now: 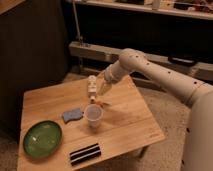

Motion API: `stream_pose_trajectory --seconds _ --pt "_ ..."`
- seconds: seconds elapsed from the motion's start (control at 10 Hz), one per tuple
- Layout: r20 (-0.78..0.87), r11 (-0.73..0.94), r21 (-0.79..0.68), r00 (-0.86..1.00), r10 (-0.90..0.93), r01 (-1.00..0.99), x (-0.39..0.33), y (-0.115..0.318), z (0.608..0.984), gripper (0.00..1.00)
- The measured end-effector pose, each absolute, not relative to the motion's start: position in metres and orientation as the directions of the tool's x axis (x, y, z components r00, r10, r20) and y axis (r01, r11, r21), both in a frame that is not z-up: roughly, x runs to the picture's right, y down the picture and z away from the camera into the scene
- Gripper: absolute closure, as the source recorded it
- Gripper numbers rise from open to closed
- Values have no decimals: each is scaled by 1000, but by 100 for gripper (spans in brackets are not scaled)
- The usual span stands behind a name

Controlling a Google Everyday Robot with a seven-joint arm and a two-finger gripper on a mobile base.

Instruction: Place the pepper in the ceramic cup

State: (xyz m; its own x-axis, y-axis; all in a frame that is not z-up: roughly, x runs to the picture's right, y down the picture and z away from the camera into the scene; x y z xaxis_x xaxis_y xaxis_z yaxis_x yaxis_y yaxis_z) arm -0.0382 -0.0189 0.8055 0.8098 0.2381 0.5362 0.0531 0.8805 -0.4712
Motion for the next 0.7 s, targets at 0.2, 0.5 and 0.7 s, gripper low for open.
stream_pose_trajectory --seconds 0.2,0.5,0.7 --pt "552 866 -486 809 201 117 -46 -6 818 35" --pt "549 828 -532 816 180 175 -43 16 829 35" --pt "547 798 -565 819 173 208 -37 33 829 35"
